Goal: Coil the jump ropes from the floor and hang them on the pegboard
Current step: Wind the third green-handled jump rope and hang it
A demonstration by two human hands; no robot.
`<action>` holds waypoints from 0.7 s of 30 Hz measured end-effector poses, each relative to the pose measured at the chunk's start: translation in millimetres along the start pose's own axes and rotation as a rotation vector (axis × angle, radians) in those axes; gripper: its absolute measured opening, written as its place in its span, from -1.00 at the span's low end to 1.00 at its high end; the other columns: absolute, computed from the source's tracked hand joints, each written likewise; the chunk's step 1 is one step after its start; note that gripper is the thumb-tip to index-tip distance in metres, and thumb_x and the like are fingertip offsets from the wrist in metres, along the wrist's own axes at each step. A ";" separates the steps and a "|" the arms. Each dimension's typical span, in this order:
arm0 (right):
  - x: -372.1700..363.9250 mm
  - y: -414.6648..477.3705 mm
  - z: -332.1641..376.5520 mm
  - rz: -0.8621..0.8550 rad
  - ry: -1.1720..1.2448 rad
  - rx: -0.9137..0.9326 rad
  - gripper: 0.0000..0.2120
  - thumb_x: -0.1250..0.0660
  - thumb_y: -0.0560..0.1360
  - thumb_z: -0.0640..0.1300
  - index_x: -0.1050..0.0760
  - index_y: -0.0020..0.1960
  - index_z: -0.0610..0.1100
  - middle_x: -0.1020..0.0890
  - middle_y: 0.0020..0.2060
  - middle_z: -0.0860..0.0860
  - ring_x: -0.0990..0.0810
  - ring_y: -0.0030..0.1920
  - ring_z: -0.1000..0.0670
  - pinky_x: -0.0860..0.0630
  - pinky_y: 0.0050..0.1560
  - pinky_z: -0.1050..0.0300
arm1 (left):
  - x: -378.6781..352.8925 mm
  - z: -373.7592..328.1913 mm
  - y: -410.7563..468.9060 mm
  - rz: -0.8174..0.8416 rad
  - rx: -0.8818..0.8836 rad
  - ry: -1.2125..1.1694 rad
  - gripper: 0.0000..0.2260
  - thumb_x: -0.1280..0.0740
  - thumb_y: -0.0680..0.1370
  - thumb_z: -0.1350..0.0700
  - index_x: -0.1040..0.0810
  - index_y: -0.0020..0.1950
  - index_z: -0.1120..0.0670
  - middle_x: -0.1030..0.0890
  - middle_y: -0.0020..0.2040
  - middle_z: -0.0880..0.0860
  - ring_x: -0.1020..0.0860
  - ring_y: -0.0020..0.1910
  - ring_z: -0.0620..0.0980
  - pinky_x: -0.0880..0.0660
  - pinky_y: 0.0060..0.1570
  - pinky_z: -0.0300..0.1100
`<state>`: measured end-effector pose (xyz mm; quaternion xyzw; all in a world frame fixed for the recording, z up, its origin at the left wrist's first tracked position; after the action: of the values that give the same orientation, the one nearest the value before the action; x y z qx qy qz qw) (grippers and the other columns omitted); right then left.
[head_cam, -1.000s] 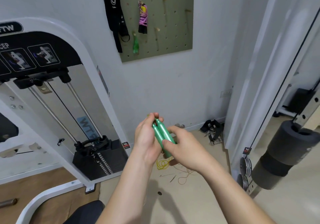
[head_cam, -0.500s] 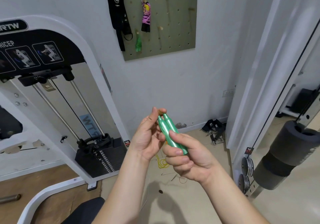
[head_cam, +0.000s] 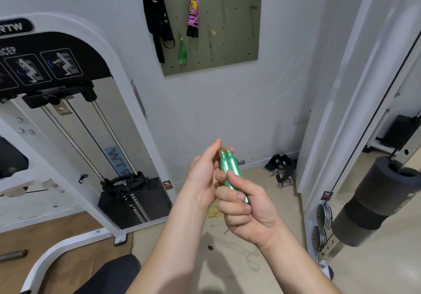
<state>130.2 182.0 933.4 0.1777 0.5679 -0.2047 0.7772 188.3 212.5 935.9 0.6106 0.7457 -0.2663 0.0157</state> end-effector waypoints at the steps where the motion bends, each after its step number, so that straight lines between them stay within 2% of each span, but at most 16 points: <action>1: -0.3 -2.1 2.0 -0.005 -0.022 0.010 -0.84 -0.44 0.48 -0.16 -0.46 -0.02 -0.13 -0.38 -0.50 0.03 -0.19 -0.56 0.15 -0.16 -0.67 0.38 | 4.1 -1.1 -3.0 -0.034 -0.026 0.114 -0.62 -0.28 0.55 -0.15 -0.60 -0.17 0.17 -0.44 -0.58 0.03 -0.36 -0.53 -0.04 -0.32 -0.41 -0.25; 3: -2.6 -6.5 6.4 -0.001 -0.057 0.021 -0.86 -0.42 0.50 -0.15 -0.48 -0.03 -0.14 -0.37 -0.49 0.04 -0.19 -0.56 0.15 -0.15 -0.67 0.39 | 14.3 -9.1 -11.4 -0.102 -0.127 0.343 -0.54 -0.26 0.55 -0.19 -0.52 -0.38 0.13 -0.46 -0.53 0.02 -0.37 -0.49 -0.04 -0.31 -0.43 -0.28; 5: -4.8 -9.6 9.4 0.012 -0.053 0.015 -0.90 -0.35 0.55 -0.14 -0.49 0.00 -0.16 -0.31 -0.46 0.04 -0.20 -0.54 0.14 -0.17 -0.66 0.37 | 28.8 -29.8 -21.4 -0.236 -0.331 0.566 -0.51 -0.31 0.53 -0.16 -0.44 -0.50 0.11 -0.41 -0.57 -0.04 -0.32 -0.54 -0.10 -0.27 -0.46 -0.27; 7: -8.8 -10.8 9.5 0.035 -0.005 -0.019 -0.90 -0.28 0.60 -0.16 -0.47 0.04 -0.20 -0.28 -0.42 0.01 -0.23 -0.52 0.10 -0.19 -0.63 0.34 | 35.9 -56.5 -33.7 -0.328 -0.591 0.632 -0.62 -0.40 0.49 -0.06 -0.46 -0.43 0.11 -0.42 -0.50 -0.05 -0.33 -0.48 -0.13 -0.30 -0.39 -0.22; 8: -12.5 -10.2 8.2 0.057 0.012 -0.035 -0.89 -0.26 0.61 -0.17 -0.46 0.05 -0.21 -0.27 -0.41 0.00 -0.24 -0.51 0.09 -0.20 -0.62 0.33 | 33.0 -65.9 -37.7 -0.292 -0.680 0.578 -0.73 -0.41 0.50 0.01 -0.52 -0.34 0.11 -0.49 -0.41 -0.06 -0.42 -0.41 -0.15 -0.37 -0.32 -0.27; 9: -17.3 -9.0 6.0 0.079 0.020 -0.049 -0.89 -0.24 0.62 -0.17 -0.45 0.06 -0.22 -0.27 -0.41 -0.01 -0.25 -0.51 0.08 -0.22 -0.62 0.32 | 24.7 -69.4 -37.2 -0.186 -0.697 0.501 -0.84 -0.38 0.53 0.05 -0.58 -0.20 0.10 -0.58 -0.28 -0.06 -0.52 -0.27 -0.16 -0.43 -0.19 -0.33; 10: -22.6 -7.7 4.0 0.104 0.032 -0.058 -0.89 -0.23 0.62 -0.18 -0.43 0.06 -0.23 -0.28 -0.41 -0.03 -0.27 -0.51 0.06 -0.25 -0.63 0.31 | 13.4 -66.5 -32.6 -0.051 -0.651 0.440 -0.87 -0.33 0.56 0.06 -0.62 -0.05 0.08 -0.63 -0.15 -0.03 -0.57 -0.12 -0.15 -0.47 -0.06 -0.33; 11: -28.2 -5.9 1.8 0.142 0.049 -0.064 -0.88 -0.22 0.63 -0.17 -0.41 0.06 -0.24 -0.30 -0.42 -0.05 -0.31 -0.52 0.04 -0.29 -0.63 0.30 | 1.6 -58.5 -28.3 0.085 -0.568 0.389 -0.82 -0.27 0.60 0.03 -0.62 0.04 0.07 -0.63 -0.12 0.02 -0.59 -0.07 -0.09 -0.49 0.00 -0.28; 13: -38.9 -4.6 -1.1 0.228 0.070 -0.070 -0.83 -0.18 0.65 -0.14 -0.41 0.08 -0.26 -0.42 -0.41 -0.13 -0.51 -0.50 -0.06 -0.37 -0.62 0.25 | -11.5 -40.6 -25.4 0.230 -0.406 0.277 -0.74 -0.18 0.64 0.01 -0.63 0.03 0.09 -0.51 -0.35 0.08 -0.55 -0.29 -0.05 -0.50 -0.21 -0.26; 15: -41.7 -5.5 -1.2 0.248 -0.025 -0.047 -0.79 -0.18 0.65 -0.07 -0.41 0.08 -0.23 -0.52 -0.38 -0.15 -0.64 -0.43 -0.13 -0.42 -0.60 0.26 | -7.5 -35.3 -23.3 0.191 -0.347 0.192 -0.73 -0.17 0.65 0.11 -0.62 -0.06 0.17 -0.38 -0.46 0.05 -0.46 -0.46 -0.10 -0.44 -0.41 -0.30; 17: -32.5 -6.4 4.0 0.119 -0.233 0.029 -0.79 -0.29 0.58 0.01 -0.44 0.00 -0.15 -0.50 -0.45 -0.06 -0.55 -0.58 -0.01 -0.35 -0.65 0.36 | -0.1 -33.5 -19.4 0.131 -0.338 0.226 -0.75 -0.18 0.64 0.19 -0.56 -0.09 0.31 -0.38 -0.44 0.08 -0.42 -0.45 -0.06 -0.40 -0.42 -0.28; 19: -22.3 -6.4 15.2 -0.052 -0.357 0.115 -0.81 -0.31 0.53 -0.01 -0.42 -0.08 -0.13 -0.43 -0.50 -0.01 -0.34 -0.68 0.11 -0.20 -0.68 0.42 | 4.0 -34.8 -17.9 0.094 -0.371 0.405 -0.81 -0.19 0.61 0.27 -0.50 -0.04 0.40 -0.44 -0.37 0.11 -0.42 -0.35 -0.03 -0.40 -0.33 -0.23; 21: -10.0 -7.0 32.1 -0.245 -0.519 0.213 -0.86 -0.31 0.51 -0.11 -0.38 -0.14 -0.15 -0.36 -0.52 -0.02 -0.22 -0.67 0.14 -0.09 -0.67 0.40 | 4.2 -39.7 -23.1 0.054 -0.457 0.722 -0.84 -0.19 0.56 0.30 -0.57 -0.09 0.22 -0.56 -0.31 0.02 -0.50 -0.29 -0.06 -0.43 -0.27 -0.23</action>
<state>149.8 160.8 952.1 0.1301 0.3428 -0.3939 0.8429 177.9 230.3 977.2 0.6648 0.7269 0.1370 -0.1044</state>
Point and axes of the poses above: each hand's wrist, its own y-axis towards the middle knuckle, its own x-axis out of the back of the hand, z = x × y, the point moved 10 cm from there along y, towards the middle knuckle
